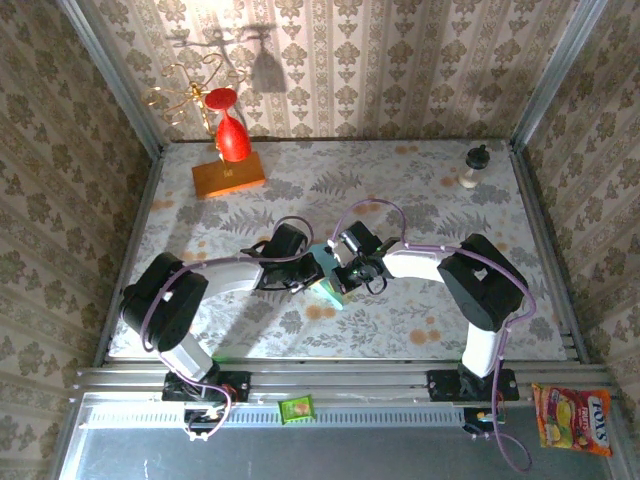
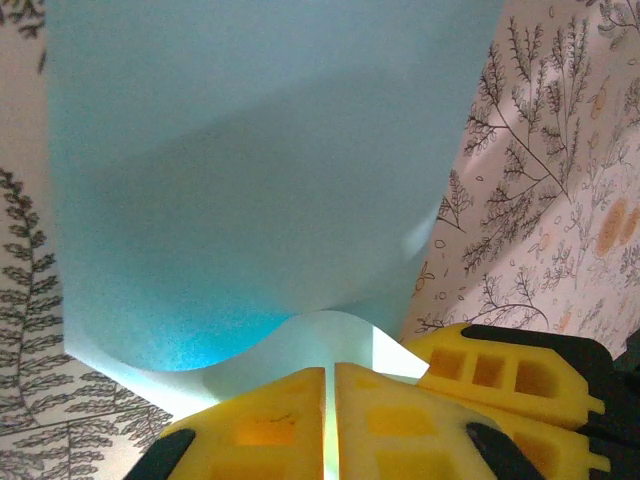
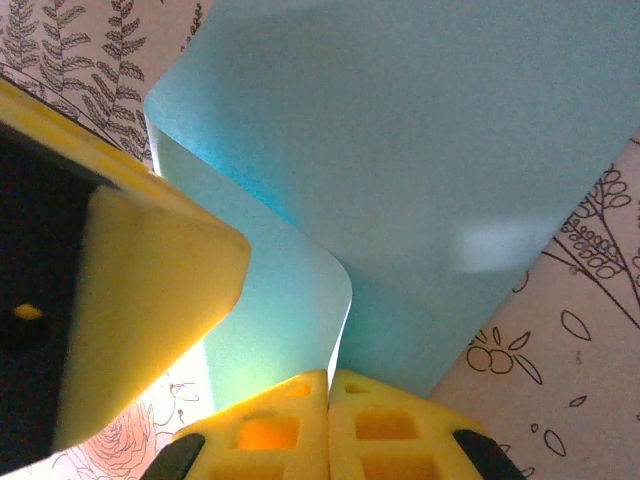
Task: Fold a paper plane with a square sheet of paper (pick it up from the middle)
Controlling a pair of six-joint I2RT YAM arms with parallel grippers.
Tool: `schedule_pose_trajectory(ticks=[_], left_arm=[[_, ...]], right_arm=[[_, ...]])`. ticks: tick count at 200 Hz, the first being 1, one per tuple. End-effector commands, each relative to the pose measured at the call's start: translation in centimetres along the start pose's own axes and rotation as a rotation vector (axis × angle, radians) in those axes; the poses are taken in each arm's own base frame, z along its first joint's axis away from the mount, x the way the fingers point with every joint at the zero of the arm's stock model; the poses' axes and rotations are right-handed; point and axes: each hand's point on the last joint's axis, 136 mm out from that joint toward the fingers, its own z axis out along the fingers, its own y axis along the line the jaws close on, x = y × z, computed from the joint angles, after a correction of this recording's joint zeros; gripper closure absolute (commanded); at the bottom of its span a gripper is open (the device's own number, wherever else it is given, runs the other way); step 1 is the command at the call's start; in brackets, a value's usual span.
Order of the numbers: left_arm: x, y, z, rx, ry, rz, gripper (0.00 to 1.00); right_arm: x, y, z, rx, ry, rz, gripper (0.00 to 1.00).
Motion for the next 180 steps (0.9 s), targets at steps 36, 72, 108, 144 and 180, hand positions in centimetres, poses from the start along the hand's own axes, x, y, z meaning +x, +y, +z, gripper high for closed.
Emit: schedule_pose_trajectory(ticks=[36,72,108,144,180], left_arm=[[0.4,0.6,0.1,-0.004,-0.007,-0.016,0.89],[0.5,1.1,0.6,-0.017,0.000,-0.019,0.89],[0.6,1.5,1.0,-0.029,0.006,-0.020,0.90],[0.6,1.6,1.1,-0.026,0.007,-0.020,0.90],[0.5,1.5,1.0,-0.024,0.006,-0.017,0.90]], right_arm=[[3.1,-2.0,1.4,0.058,0.112,0.070,0.91],[3.1,-2.0,1.4,0.056,0.112,0.071,0.91],[3.1,-1.9,1.3,0.055,0.111,0.071,0.90],[2.6,-1.5,0.9,0.041,0.100,0.072,0.89],[1.8,-1.1,0.3,0.026,0.079,0.073,0.88]])
